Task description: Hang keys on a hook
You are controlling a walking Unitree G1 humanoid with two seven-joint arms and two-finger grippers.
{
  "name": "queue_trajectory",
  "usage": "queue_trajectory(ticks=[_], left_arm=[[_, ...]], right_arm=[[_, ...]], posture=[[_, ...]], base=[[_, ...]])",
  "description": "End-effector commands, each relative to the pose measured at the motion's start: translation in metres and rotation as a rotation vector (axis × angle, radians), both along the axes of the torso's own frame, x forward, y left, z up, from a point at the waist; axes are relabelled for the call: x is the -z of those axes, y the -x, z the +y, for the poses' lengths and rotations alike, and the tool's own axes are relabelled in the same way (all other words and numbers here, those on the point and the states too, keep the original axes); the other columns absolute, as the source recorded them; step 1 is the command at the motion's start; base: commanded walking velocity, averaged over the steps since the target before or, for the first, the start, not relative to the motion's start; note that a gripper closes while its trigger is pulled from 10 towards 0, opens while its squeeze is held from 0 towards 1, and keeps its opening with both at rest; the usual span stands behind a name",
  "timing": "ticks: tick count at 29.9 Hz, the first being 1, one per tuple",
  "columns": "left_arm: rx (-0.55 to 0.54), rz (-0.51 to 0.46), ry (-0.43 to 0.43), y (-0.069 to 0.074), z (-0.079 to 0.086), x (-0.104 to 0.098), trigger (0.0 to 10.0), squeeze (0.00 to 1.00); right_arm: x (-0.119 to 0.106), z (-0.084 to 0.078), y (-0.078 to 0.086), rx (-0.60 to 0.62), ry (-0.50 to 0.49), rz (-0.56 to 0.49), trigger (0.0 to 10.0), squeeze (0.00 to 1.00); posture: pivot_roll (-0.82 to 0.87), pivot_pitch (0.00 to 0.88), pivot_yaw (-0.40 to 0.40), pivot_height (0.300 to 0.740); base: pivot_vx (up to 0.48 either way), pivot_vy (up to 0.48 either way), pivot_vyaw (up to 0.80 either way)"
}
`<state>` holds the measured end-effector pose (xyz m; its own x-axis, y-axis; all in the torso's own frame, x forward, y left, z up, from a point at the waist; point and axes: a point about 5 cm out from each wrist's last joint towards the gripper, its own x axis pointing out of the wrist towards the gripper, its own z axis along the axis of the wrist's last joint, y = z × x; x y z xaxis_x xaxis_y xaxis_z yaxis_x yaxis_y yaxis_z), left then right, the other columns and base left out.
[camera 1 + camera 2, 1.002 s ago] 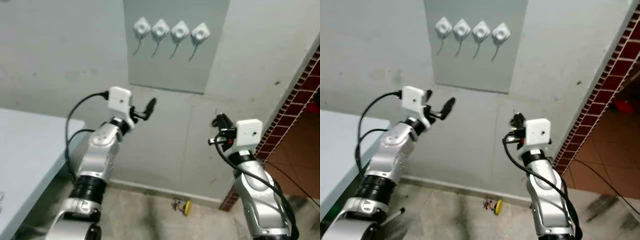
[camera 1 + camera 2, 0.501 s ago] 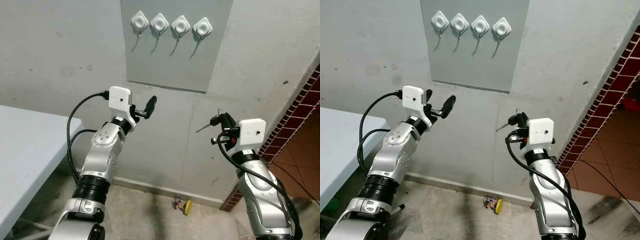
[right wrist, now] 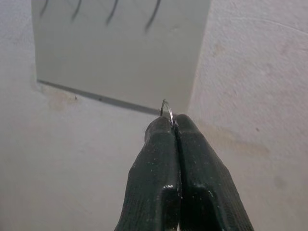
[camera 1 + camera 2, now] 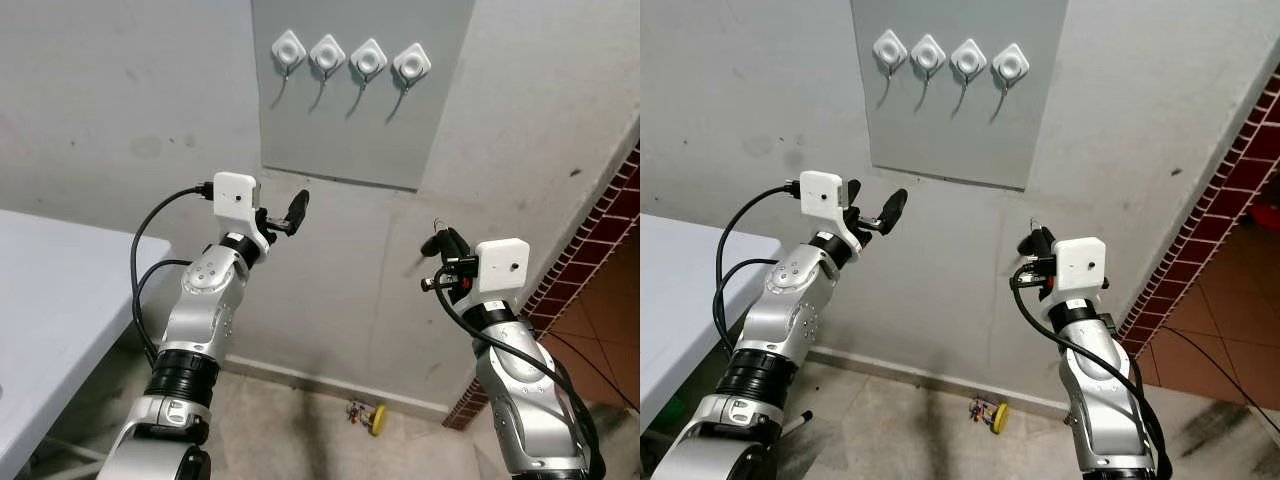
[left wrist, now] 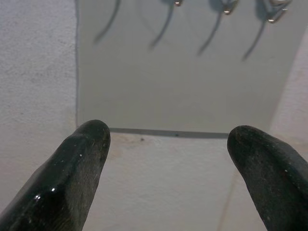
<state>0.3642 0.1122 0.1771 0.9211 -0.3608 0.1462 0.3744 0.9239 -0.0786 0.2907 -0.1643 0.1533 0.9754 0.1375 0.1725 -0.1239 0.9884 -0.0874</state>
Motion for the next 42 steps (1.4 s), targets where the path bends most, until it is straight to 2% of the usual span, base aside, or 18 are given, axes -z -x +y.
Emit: queue_trajectory(ticks=[1, 12, 18, 27, 29, 32, 35, 42], left_arm=[[-0.003, -0.021, 0.005, -0.001, 0.000, -0.008, 10.0, 0.00], [-0.023, -0.021, -0.009, -0.002, 0.001, -0.009, 10.0, 0.00], [-0.030, -0.076, -0.032, 0.000, -0.002, -0.013, 10.0, 0.00], [0.052, -0.179, -0.086, 0.009, -0.016, -0.028, 10.0, 0.00], [0.083, -0.215, -0.109, 0.012, -0.022, -0.033, 10.0, 0.00], [0.088, -0.216, -0.108, 0.012, -0.022, -0.034, 10.0, 0.00], [0.096, -0.220, -0.103, 0.012, -0.023, -0.036, 10.0, 0.00], [0.106, -0.221, -0.107, 0.013, -0.024, -0.036, 10.0, 0.00]], right_arm=[[-0.007, 0.001, 0.001, -0.005, -0.003, -0.021, 10.0, 0.00], [-0.005, 0.001, 0.001, -0.006, -0.002, -0.014, 10.0, 0.00], [-0.005, 0.001, 0.001, -0.011, -0.003, -0.009, 10.0, 0.00], [-0.007, 0.004, 0.002, -0.059, 0.007, -0.005, 10.0, 0.00], [-0.012, 0.008, -0.002, -0.126, 0.009, -0.009, 10.0, 0.00], [-0.015, 0.009, -0.003, -0.148, 0.013, -0.014, 10.0, 0.00], [-0.027, 0.015, -0.014, -0.211, 0.026, -0.036, 10.0, 0.00], [-0.042, 0.022, -0.027, -0.270, 0.029, -0.061, 10.0, 0.00]], posture=[[-0.04, 0.000, -0.032, 0.740], [-0.04, 0.000, -0.032, 0.740], [-0.04, 0.000, -0.032, 0.740], [-0.04, 0.000, -0.034, 0.740], [-0.04, 0.000, -0.034, 0.740], [-0.04, 0.000, -0.034, 0.740], [-0.04, 0.000, -0.028, 0.740], [-0.04, 0.000, -0.030, 0.740]], base=[[0.345, 0.000, 0.00], [0.304, 0.000, 0.00], [0.000, 0.000, 0.00], [0.000, 0.000, 0.00], [0.000, 0.000, 0.00], [0.000, 0.000, 0.00], [0.000, 0.000, 0.00], [0.000, 0.000, 0.00]])
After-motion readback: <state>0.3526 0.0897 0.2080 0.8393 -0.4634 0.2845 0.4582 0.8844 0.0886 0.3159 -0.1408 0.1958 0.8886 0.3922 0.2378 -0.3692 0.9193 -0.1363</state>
